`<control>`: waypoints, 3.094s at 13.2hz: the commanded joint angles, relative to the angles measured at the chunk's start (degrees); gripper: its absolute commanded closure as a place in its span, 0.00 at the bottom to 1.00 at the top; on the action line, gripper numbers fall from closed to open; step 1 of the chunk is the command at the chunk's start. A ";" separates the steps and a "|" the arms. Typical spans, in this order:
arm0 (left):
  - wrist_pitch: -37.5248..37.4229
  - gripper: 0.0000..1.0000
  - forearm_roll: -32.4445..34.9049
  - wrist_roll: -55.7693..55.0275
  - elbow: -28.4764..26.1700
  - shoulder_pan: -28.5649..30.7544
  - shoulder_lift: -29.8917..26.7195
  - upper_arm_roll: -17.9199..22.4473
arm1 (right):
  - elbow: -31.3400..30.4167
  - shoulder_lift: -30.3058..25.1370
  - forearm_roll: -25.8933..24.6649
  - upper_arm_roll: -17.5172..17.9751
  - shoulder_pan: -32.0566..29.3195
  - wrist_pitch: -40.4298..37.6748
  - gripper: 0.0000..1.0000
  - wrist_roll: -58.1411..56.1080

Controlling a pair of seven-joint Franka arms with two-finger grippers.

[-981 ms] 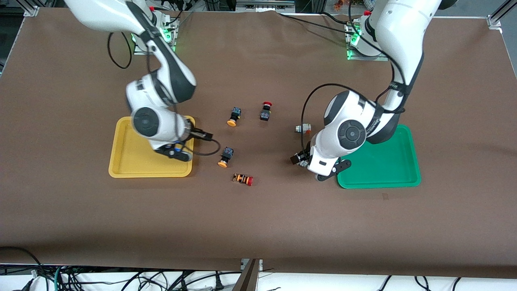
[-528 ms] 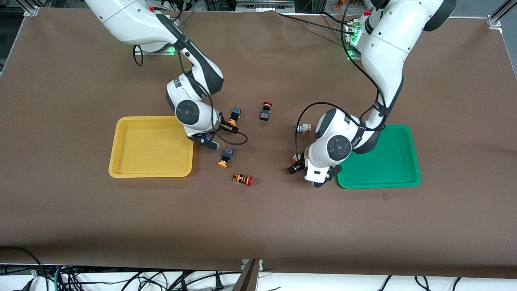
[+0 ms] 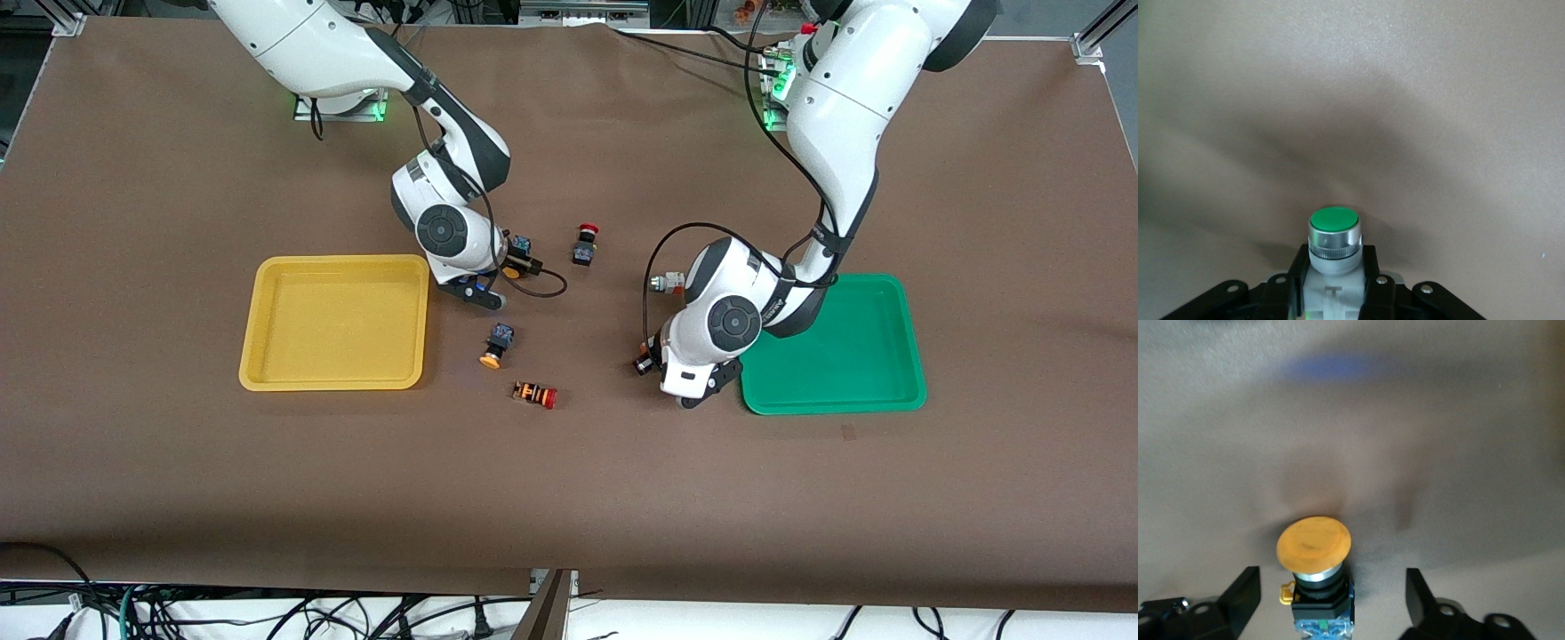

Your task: Place green and yellow buttons in trays

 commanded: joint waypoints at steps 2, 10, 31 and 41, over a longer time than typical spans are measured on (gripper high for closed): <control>-8.70 1.00 -0.36 7.76 -0.19 1.25 -6.97 1.58 | -1.20 0.23 0.08 0.73 0.27 1.25 0.83 0.71; -17.25 1.00 15.73 47.14 -4.47 12.77 -8.39 2.55 | 2.66 -8.29 -1.06 -10.29 -7.28 -16.05 1.00 -27.95; -0.78 0.00 15.29 95.50 -26.60 14.79 -19.45 -18.45 | 21.90 6.29 -0.27 -11.49 0.09 -6.85 0.00 -4.42; 8.95 0.33 16.17 95.59 -30.95 14.18 -14.19 -18.36 | 24.11 11.57 -5.00 -10.96 4.05 -0.42 0.00 3.26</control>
